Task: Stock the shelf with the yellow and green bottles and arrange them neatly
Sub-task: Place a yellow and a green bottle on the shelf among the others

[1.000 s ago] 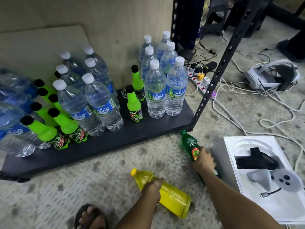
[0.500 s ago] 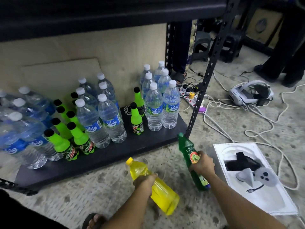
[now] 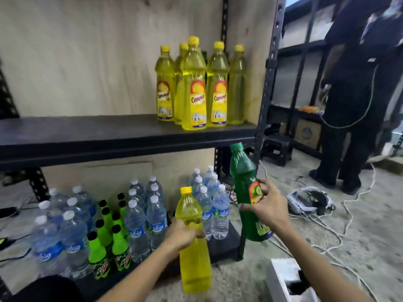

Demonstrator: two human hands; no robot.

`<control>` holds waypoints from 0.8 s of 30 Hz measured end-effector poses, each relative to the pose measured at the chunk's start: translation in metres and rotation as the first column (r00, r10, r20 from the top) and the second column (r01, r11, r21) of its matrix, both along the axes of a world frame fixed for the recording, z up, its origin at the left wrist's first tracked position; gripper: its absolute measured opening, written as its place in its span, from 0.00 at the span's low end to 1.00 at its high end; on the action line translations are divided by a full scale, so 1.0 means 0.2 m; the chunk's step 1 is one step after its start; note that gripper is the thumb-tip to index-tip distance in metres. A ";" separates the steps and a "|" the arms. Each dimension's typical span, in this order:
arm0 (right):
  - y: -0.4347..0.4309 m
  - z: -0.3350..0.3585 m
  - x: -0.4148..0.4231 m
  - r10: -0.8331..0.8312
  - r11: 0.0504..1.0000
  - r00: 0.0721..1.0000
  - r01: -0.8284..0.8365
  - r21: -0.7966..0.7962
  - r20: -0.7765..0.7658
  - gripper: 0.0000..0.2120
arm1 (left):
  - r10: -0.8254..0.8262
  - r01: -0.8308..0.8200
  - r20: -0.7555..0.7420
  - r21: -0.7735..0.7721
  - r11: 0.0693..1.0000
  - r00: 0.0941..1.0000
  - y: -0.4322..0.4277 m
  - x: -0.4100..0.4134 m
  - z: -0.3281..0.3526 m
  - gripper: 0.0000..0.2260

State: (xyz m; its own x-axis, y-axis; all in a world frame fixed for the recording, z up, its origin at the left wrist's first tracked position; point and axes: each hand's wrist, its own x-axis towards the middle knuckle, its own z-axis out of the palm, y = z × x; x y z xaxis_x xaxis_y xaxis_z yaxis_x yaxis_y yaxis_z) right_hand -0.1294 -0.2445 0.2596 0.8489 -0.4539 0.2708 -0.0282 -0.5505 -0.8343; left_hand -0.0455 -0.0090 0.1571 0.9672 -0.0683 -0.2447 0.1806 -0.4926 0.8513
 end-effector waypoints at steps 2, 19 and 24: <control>0.05 0.21 -0.01 0.024 1.000 0.995 -0.024 -0.007 0.100 0.48 | -0.075 0.072 0.126 0.032 0.997 0.989 0.03 -0.08 0.32 0.38; 0.63 1.18 0.47 0.117 0.981 0.880 -0.174 0.082 0.461 0.45 | 0.191 -0.145 0.611 -0.126 0.981 0.768 0.57 0.45 1.98 0.44; 0.81 1.21 0.72 0.129 0.981 0.889 -0.178 0.072 0.440 0.46 | 0.311 -0.311 0.589 -0.105 0.944 0.746 0.54 0.71 1.96 0.39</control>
State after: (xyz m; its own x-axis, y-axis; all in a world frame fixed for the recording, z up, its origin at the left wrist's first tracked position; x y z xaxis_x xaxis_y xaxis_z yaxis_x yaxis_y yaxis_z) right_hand 0.0153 -0.0824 0.5021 0.7207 -0.3748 0.5832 0.4252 -0.4254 -0.7989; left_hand 0.0957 0.0999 0.5498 0.8867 0.2624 0.3807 -0.2135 -0.4980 0.8405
